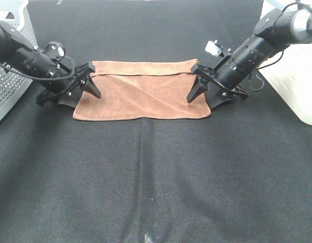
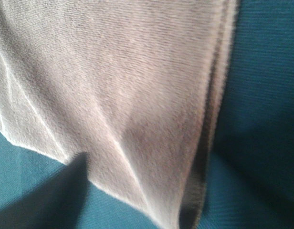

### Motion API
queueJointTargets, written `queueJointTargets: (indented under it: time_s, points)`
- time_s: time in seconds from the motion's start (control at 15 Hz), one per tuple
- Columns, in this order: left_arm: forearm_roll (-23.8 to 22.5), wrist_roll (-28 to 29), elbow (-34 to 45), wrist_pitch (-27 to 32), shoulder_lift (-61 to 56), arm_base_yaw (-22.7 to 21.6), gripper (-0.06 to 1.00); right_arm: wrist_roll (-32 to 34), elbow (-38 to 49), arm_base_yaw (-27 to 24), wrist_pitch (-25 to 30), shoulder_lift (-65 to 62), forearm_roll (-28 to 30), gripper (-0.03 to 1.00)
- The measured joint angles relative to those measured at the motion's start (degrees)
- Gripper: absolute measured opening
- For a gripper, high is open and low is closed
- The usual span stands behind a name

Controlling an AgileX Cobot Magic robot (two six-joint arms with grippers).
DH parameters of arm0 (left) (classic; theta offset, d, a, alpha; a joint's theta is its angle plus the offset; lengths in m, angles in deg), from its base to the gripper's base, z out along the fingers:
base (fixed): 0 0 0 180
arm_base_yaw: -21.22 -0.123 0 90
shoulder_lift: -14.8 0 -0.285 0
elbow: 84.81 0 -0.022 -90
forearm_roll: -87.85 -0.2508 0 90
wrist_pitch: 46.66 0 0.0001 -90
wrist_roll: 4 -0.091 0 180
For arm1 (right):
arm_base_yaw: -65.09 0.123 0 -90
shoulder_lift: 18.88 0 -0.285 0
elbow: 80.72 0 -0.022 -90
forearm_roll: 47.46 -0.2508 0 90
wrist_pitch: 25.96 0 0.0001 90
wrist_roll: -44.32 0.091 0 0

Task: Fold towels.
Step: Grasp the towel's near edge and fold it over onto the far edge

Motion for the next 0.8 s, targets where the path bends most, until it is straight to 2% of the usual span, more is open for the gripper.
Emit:
queueJointTargets:
  time_s: [0.07,0.2,0.27,0.33,0.53,0.67,0.8]
  points:
    - [0.00,0.00,0.00,0.57,0.23,0.23,0.44,0.29,0.00,0.11,0.00,0.40,-0.34,0.42]
    - [-0.34,0.00,0.00,2.46,0.86,0.29,0.10,1.72,0.00,0.11,-0.40,0.92,0.34,0.12]
    - [-0.80,0.00,-0.17,3.21,0.97,0.29,0.03,1.95,0.00,0.11,-0.40,0.97,0.46,0.01]
    - [-1.60,0.00,-0.63,4.30,0.97,0.29,0.02,2.52,0.00,0.11,-0.34,0.97,0.57,0.00]
    - [-8.65,0.00,-0.63,7.68,-1.32,0.52,0.02,4.47,0.74,0.11,1.72,-1.55,3.90,0.00]
    - [-11.57,0.00,1.66,9.63,-4.81,0.69,0.01,4.70,5.10,0.23,2.12,-4.87,5.44,0.00]
    - [-11.97,-0.80,6.99,9.91,-8.14,0.69,0.01,4.41,12.66,0.29,1.38,-8.82,5.50,0.00]
